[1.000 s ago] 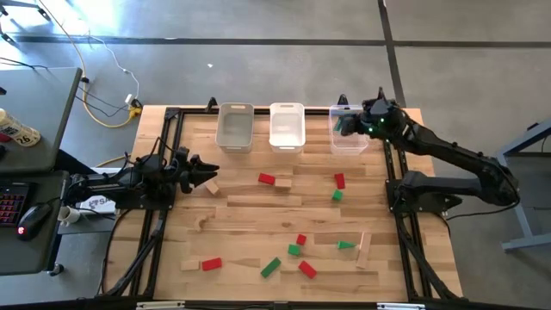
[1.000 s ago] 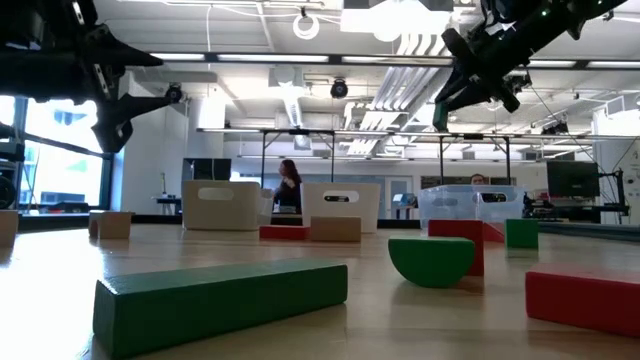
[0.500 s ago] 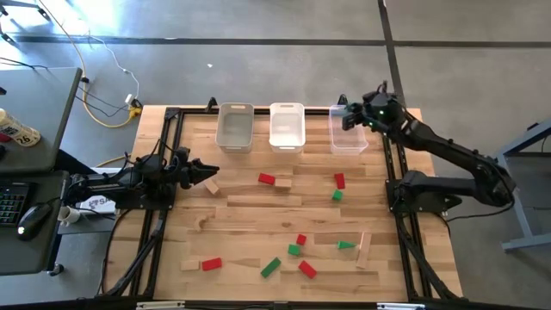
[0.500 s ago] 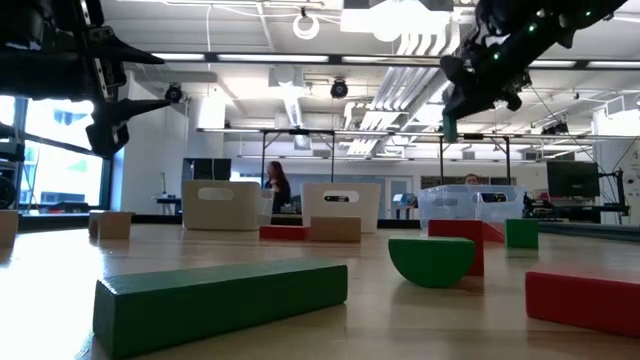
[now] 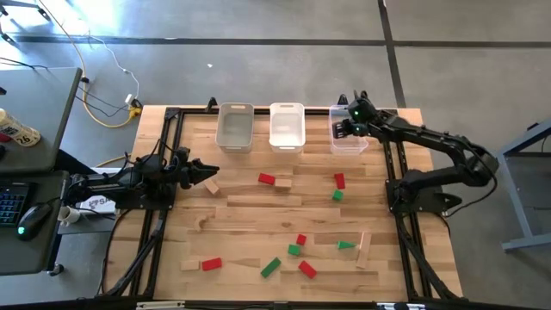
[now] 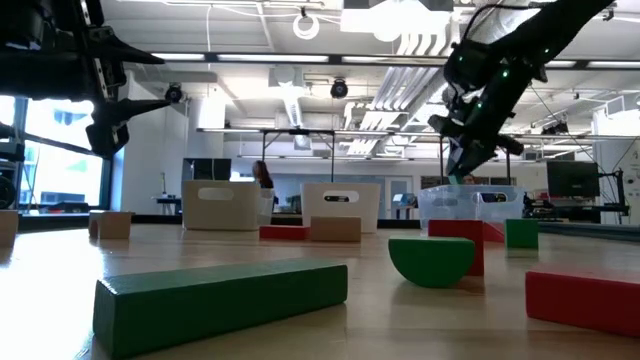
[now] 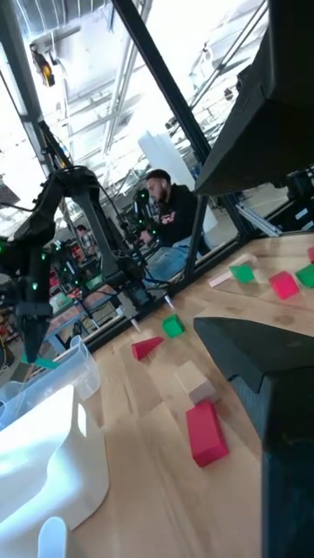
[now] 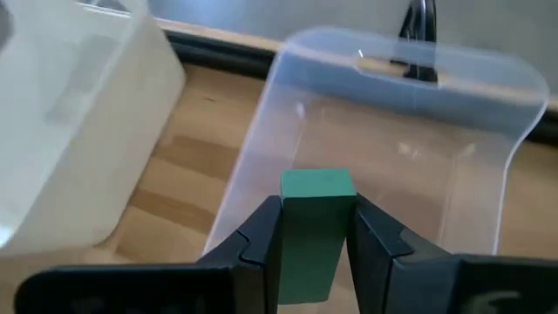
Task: Sort & place blocks by color
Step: Put the green block into the transparent bin
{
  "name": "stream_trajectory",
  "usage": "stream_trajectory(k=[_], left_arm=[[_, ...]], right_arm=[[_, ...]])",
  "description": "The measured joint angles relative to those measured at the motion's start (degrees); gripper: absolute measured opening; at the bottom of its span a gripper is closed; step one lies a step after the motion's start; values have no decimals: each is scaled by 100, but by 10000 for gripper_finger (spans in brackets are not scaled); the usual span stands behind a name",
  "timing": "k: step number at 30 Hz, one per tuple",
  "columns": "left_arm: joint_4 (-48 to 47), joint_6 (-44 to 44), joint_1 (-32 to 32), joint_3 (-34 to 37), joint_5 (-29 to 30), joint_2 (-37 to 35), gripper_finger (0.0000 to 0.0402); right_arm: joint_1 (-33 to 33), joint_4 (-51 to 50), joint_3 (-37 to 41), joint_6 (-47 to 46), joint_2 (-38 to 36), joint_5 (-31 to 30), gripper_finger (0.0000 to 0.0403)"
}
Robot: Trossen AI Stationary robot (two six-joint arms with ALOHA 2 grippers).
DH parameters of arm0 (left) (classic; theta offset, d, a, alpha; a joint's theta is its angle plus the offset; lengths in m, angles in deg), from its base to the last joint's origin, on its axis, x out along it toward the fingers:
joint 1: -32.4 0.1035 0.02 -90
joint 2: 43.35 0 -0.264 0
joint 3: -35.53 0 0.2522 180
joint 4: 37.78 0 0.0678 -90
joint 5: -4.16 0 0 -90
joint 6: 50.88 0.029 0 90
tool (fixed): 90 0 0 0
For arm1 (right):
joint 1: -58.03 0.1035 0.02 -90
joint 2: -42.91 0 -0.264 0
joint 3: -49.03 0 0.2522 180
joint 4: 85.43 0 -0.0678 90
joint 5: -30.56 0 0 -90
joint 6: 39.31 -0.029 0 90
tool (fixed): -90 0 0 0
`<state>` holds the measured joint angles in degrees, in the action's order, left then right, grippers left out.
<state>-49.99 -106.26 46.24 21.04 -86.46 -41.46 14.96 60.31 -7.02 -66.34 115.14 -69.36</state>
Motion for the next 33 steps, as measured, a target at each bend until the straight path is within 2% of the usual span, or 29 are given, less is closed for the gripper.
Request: stream_trajectory(k=[8, 14, 22, 33], left_arm=[[15, -161, 0, 1, 68, -1, 227], [316, -150, 0, -28, 87, -1, 227], [221, 410, 0, -514, 131, 148, 227], [-1287, 1097, 0, -1519, 97, 904, 227]], right_arm=[[-271, -114, 0, -405, 450, 439, 75], [-315, -114, 0, -408, 575, 501, 76], [-315, -156, 0, -407, 585, 613, 108], [-315, -154, 0, -412, 583, 713, 149]])
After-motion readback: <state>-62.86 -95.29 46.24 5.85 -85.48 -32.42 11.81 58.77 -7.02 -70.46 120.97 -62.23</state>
